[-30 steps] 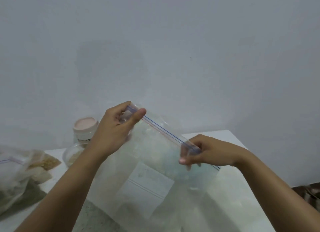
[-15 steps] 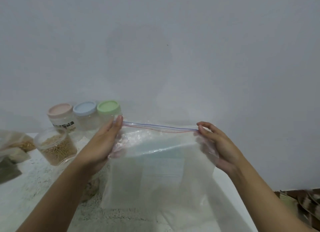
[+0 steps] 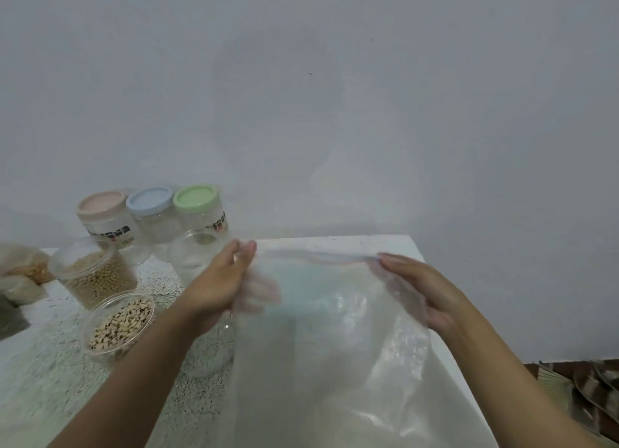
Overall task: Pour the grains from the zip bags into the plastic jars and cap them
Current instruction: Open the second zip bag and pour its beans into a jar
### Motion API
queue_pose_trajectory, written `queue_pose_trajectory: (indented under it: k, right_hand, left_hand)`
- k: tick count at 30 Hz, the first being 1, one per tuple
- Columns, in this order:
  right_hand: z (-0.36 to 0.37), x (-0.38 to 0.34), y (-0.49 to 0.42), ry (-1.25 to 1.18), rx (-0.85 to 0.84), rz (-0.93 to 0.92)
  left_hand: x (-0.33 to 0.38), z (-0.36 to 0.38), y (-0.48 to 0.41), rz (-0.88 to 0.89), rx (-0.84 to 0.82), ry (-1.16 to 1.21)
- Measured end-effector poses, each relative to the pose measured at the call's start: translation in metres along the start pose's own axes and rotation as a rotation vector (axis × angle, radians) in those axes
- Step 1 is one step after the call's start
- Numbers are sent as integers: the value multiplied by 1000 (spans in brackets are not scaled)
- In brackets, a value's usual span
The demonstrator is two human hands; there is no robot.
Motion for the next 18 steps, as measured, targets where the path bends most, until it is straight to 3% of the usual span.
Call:
queue_pose_trajectory:
  k: [3,5,8,12,15,18]
  right_hand:
    - [-21,17,-16,103,152,7]
    - [-26,20,-20,241,181,0]
    - [-25,19,-27,430,193,-53]
    - [-16,19,-38,385,104,-158]
    - [-16,21,-45,392,75,-195]
    - [-16,24,-51,408,75,-219]
  left_hand:
    - [-25,8,3,-206,-152,-57]
    - [-31,4,1,-186,-192,-95]
    - [-44,-10,-16,-37,-115,-314]
    - [-40,-19,-36,267,89,-713]
    - [-30,-13,-44,484,171,-818]
    - [-16,-2,-63,579,176,-969]
Point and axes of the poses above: each hand's wrist, its own y-axis away from the middle knuckle, its own z-axis out of the palm, x = y × z, the point moved 5 cm from there along -y, towards the middle knuckle, and after that the axes turned 3 degrees about x, right-handed, at the moved point
